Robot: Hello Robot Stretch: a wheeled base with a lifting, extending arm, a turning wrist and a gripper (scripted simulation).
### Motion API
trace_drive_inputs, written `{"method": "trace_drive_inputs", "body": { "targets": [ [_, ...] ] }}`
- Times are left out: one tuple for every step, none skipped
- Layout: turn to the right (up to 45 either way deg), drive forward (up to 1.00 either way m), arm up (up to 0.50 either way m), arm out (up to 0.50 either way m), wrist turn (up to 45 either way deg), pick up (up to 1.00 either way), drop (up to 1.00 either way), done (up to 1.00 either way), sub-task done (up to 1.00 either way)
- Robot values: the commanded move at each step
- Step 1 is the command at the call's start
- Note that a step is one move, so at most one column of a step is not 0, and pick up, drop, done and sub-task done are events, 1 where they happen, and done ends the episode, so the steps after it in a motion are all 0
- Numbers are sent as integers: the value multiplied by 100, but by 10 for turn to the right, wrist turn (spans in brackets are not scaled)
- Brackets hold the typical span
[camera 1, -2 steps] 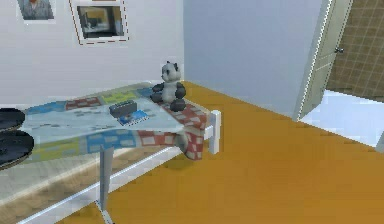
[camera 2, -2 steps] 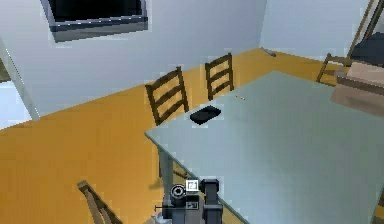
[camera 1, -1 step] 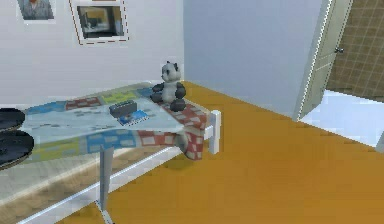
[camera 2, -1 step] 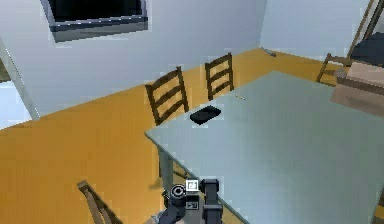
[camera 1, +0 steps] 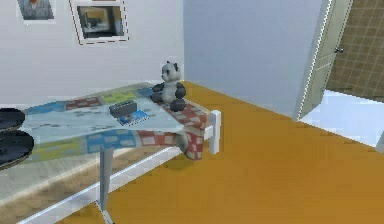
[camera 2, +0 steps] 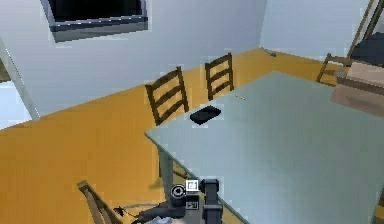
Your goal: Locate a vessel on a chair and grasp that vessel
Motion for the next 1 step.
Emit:
{"method": "trace_drive_inputs", "body": {
  "targets": [
    [0, 0, 0, 0, 450, 0, 0, 0, 0]
  ]
}}
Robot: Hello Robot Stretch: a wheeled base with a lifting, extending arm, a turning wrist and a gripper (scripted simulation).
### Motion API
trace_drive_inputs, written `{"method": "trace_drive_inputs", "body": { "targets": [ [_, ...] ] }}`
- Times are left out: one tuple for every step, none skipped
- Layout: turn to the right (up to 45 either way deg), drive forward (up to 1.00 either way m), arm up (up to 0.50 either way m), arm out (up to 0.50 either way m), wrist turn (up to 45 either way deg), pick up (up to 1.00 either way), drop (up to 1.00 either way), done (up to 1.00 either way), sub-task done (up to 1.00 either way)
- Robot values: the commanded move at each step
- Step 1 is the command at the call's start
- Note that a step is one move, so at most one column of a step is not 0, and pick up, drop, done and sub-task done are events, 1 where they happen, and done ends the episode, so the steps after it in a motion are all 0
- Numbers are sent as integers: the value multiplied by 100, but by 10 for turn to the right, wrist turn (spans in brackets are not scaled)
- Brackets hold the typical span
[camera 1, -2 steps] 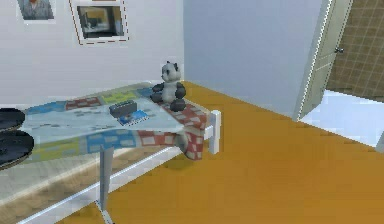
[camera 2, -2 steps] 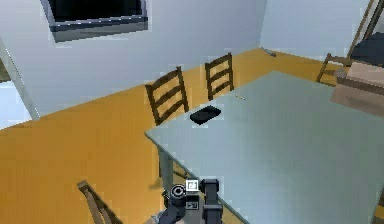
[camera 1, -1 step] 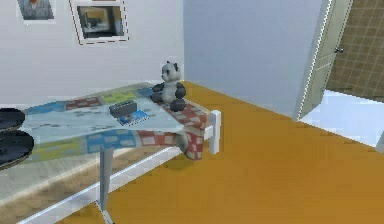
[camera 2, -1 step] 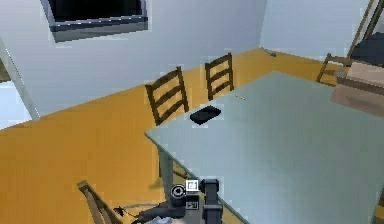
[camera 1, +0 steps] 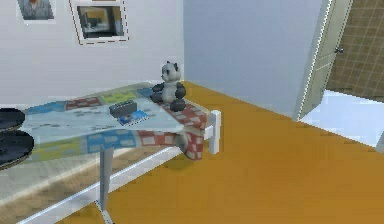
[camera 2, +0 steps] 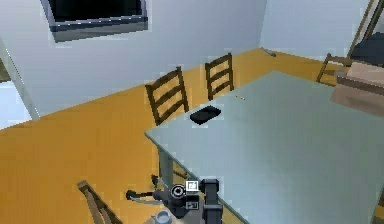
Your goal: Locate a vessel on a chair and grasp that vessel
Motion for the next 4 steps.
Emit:
{"method": "trace_drive_inputs", "body": {
  "targets": [
    [0, 0, 0, 0, 150, 0, 0, 0, 0],
    [0, 0, -30, 0, 0, 0, 0, 0, 0],
    [0, 0, 0, 0, 0, 100, 0, 0, 0],
    [0, 0, 10, 0, 0, 0, 0, 0, 0]
  ]
}}
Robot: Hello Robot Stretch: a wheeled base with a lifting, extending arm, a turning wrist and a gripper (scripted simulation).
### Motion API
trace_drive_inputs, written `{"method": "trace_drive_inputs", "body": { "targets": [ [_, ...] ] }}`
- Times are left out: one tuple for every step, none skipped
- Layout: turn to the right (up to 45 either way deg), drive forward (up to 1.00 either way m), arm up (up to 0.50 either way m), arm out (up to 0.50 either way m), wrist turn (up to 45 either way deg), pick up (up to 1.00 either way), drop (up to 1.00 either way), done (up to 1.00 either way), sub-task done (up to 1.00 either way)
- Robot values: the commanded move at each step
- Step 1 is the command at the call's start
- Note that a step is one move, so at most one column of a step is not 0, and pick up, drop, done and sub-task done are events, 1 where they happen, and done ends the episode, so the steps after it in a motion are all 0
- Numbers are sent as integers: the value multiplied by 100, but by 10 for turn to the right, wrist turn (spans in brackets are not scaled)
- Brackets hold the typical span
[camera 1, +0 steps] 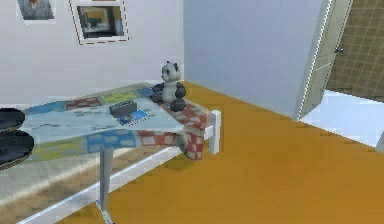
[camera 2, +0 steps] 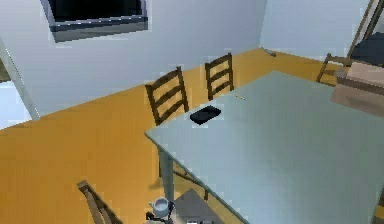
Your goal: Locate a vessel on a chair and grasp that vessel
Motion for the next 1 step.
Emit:
{"method": "trace_drive_inputs", "body": {
  "targets": [
    [0, 0, 0, 0, 0, 0, 0, 100, 0]
  ]
}}
